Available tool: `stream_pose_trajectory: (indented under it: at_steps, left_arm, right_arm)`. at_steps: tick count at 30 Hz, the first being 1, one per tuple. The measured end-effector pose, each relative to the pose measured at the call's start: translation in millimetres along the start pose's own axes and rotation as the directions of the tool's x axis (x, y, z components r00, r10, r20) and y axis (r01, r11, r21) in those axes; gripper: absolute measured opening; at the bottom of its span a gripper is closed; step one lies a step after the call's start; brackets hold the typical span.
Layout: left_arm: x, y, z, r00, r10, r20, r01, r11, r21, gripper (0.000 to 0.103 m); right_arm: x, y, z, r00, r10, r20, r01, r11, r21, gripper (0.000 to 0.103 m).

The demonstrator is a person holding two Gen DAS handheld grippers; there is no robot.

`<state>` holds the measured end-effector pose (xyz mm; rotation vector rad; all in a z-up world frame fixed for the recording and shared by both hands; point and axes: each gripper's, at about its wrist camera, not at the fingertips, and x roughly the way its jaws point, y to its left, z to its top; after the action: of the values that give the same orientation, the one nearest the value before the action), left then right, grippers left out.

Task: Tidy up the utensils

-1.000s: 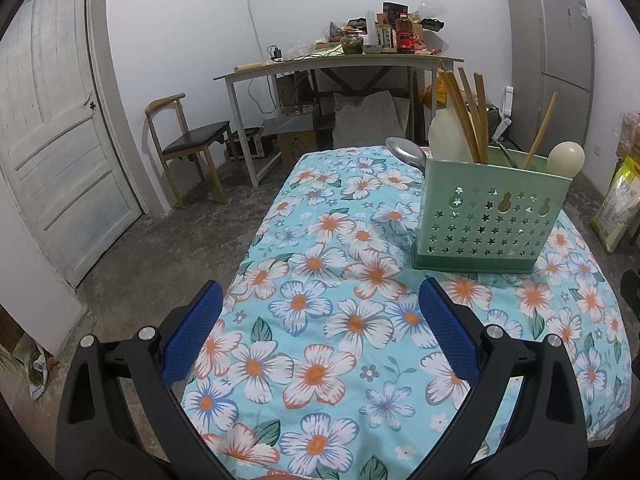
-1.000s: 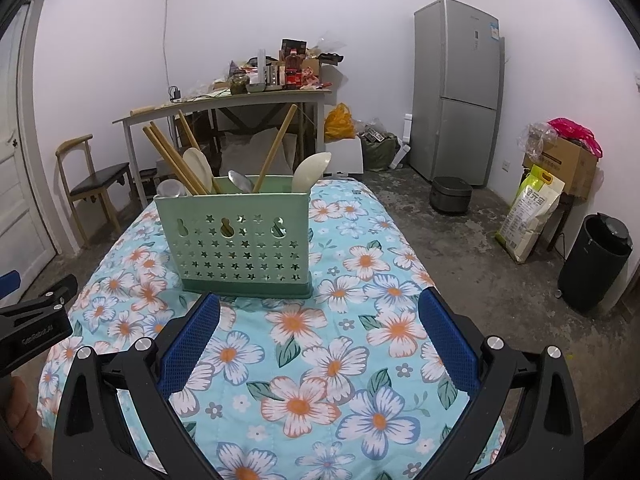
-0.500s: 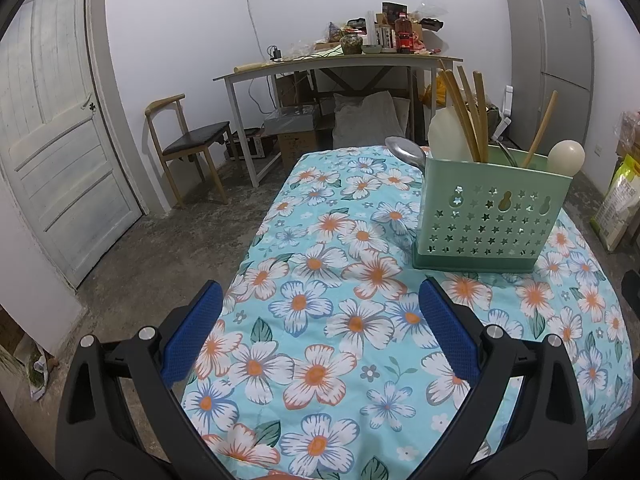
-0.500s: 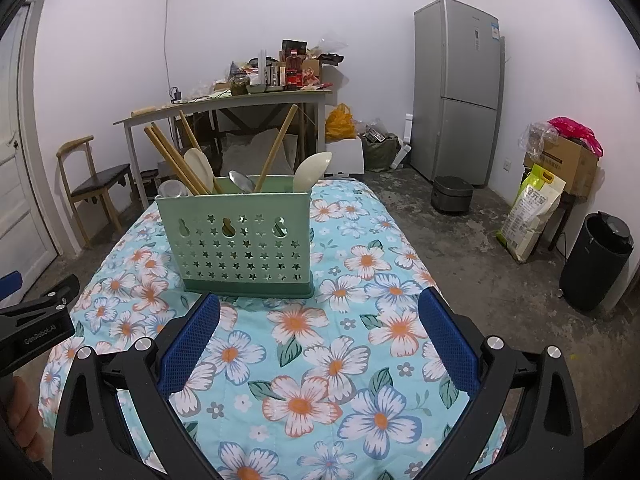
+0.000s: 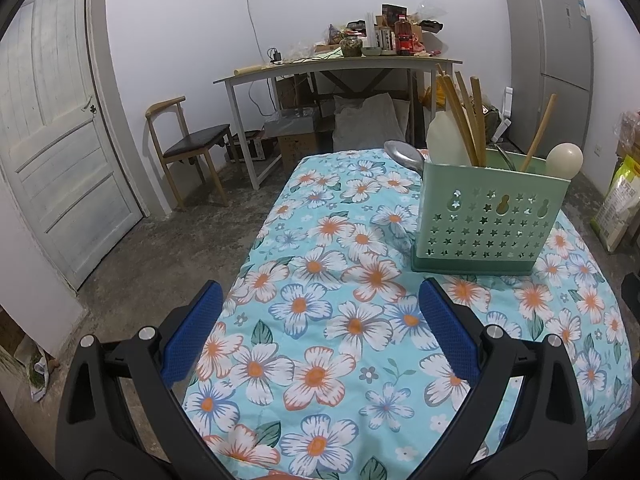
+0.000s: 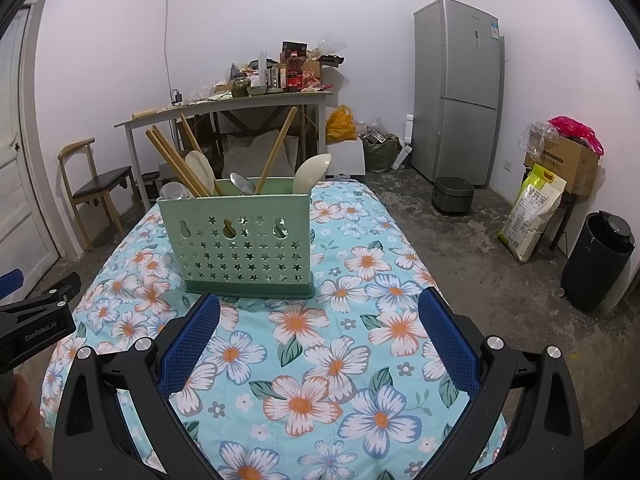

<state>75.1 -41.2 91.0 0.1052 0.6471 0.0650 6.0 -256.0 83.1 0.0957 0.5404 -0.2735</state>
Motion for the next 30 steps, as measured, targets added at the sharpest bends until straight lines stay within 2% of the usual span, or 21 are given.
stream_pose_trajectory:
  at_steps: [30]
  left_arm:
    - [-2.8, 0.4, 1.5, 1.000, 0.000, 0.003, 0.000, 1.000, -0.006, 0.095]
  right_arm:
    - [-1.3, 1.3, 1.6, 1.000, 0.000, 0.005, 0.000, 1.000, -0.011, 0.097]
